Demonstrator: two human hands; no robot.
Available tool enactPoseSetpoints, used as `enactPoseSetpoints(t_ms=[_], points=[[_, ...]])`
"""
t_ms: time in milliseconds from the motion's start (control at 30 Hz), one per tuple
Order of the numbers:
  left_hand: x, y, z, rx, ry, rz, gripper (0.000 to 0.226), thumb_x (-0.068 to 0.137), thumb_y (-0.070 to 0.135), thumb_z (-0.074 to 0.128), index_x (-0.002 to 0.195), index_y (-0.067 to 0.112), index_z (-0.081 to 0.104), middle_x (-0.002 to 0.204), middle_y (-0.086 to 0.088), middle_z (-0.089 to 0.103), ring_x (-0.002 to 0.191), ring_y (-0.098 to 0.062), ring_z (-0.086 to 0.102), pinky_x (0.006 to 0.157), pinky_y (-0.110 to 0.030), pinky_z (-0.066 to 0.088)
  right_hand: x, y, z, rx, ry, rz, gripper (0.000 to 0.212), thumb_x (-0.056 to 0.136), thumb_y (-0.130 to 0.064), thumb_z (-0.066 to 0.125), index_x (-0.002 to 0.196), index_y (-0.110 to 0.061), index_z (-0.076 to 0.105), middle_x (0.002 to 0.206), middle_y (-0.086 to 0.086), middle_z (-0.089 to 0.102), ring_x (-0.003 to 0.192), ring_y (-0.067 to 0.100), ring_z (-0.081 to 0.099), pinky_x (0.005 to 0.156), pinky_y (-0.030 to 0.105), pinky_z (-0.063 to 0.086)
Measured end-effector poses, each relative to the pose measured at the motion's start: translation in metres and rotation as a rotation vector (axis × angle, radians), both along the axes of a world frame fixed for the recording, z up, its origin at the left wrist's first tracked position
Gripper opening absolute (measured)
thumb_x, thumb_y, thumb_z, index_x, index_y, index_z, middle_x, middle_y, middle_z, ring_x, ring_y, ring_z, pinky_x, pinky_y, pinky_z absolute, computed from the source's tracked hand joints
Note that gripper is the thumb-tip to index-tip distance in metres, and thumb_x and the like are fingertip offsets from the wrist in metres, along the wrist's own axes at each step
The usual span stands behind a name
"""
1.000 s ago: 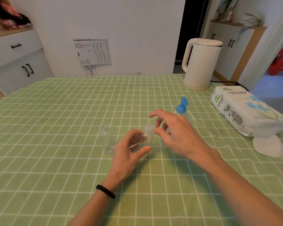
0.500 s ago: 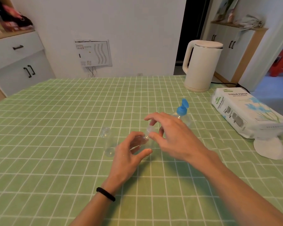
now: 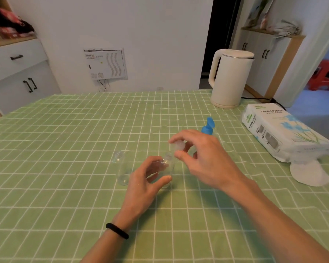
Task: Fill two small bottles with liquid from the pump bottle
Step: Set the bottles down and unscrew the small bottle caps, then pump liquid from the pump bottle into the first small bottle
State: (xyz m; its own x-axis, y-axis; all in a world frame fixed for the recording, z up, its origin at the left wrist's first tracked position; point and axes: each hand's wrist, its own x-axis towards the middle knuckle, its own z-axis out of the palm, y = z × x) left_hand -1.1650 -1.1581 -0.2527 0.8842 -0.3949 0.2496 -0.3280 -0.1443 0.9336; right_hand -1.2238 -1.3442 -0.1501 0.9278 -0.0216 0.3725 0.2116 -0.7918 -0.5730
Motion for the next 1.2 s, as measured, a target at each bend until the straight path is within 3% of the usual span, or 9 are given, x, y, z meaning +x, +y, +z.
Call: enactPoseSetpoints(t_ms=[167,267,467,567,667,767,867,1033,1200], points=[[0.0,0.004,-0.003,-0.025,0.015,-0.009,0.048,0.077,0.038,0.083,0.122,0.034,0.064,0.121,0.012,0.077,0.117,-0.003,0.071,0.104,-0.023,0.056,-0.039,-0.066,-0.022,0.107,0.055,-0.301,0.021,0.094,-0.019,0.082,0.109,-0.031,0.074,0.103,-0.022,0.074,0.09,-0.004,0.07,0.07,0.01,0.051],[-0.001,0.004,-0.004,-0.042,0.025,-0.017,0.05,0.075,0.045,0.082,0.122,0.038,0.064,0.122,0.018,0.076,0.117,-0.002,0.071,0.101,-0.017,0.055,-0.064,-0.104,-0.045,0.038,0.19,-0.542,0.026,0.091,-0.019,0.087,0.115,-0.025,0.078,0.106,-0.007,0.079,0.088,0.004,0.07,0.076,0.023,0.05],[0.001,0.006,-0.008,-0.048,0.039,-0.027,0.053,0.077,0.035,0.083,0.126,0.031,0.065,0.125,0.011,0.076,0.119,-0.007,0.072,0.105,-0.026,0.056,-0.081,-0.122,-0.077,0.013,0.307,-0.62,0.024,0.087,-0.025,0.091,0.107,-0.031,0.078,0.09,-0.018,0.074,0.082,-0.004,0.067,0.076,0.028,0.057],[0.0,0.006,-0.008,-0.058,0.044,-0.02,0.052,0.078,0.032,0.084,0.126,0.029,0.066,0.124,0.01,0.077,0.12,-0.009,0.072,0.105,-0.029,0.057,-0.077,-0.123,-0.082,-0.003,0.333,-0.604,0.029,0.085,-0.026,0.093,0.109,-0.029,0.078,0.092,-0.02,0.072,0.081,-0.006,0.066,0.067,0.014,0.046],[-0.001,0.006,-0.007,-0.065,0.048,-0.013,0.051,0.078,0.033,0.084,0.125,0.028,0.066,0.123,0.011,0.077,0.12,-0.01,0.072,0.105,-0.03,0.057,-0.075,-0.122,-0.078,-0.023,0.383,-0.575,0.045,0.082,-0.033,0.095,0.123,-0.025,0.076,0.096,-0.019,0.069,0.082,-0.002,0.066,0.069,0.017,0.047],[-0.002,0.005,-0.007,-0.071,0.047,-0.014,0.052,0.077,0.036,0.083,0.126,0.028,0.067,0.124,0.011,0.077,0.12,-0.009,0.072,0.105,-0.025,0.056,-0.069,-0.117,-0.065,-0.046,0.385,-0.588,0.062,0.086,-0.046,0.088,0.14,-0.024,0.066,0.123,-0.008,0.071,0.095,0.008,0.067,0.085,0.03,0.053],[-0.002,0.004,-0.007,-0.082,0.061,-0.012,0.056,0.075,0.039,0.083,0.126,0.027,0.066,0.124,0.012,0.077,0.12,-0.01,0.072,0.104,-0.022,0.056,-0.05,-0.106,-0.047,0.1,0.176,-0.484,0.055,0.097,-0.049,0.071,0.145,-0.022,0.062,0.135,-0.009,0.067,0.109,0.008,0.065,0.088,0.025,0.052],[-0.002,0.005,-0.008,-0.088,0.085,-0.005,0.057,0.076,0.032,0.083,0.129,0.023,0.065,0.126,0.007,0.076,0.122,-0.011,0.071,0.104,-0.022,0.056,-0.002,-0.089,-0.03,0.362,0.213,-0.117,0.064,0.106,-0.022,0.069,0.164,-0.028,0.042,0.161,-0.018,0.047,0.145,-0.001,0.044,0.116,0.03,0.04],[-0.002,0.006,-0.007,-0.078,0.08,-0.009,0.054,0.079,0.028,0.084,0.129,0.024,0.065,0.127,0.007,0.076,0.123,-0.012,0.071,0.105,-0.026,0.057,0.028,-0.094,-0.032,0.308,0.326,-0.011,0.074,0.096,-0.007,0.078,0.159,-0.026,0.043,0.133,-0.034,0.053,0.112,-0.028,0.056,0.102,0.016,0.047]])
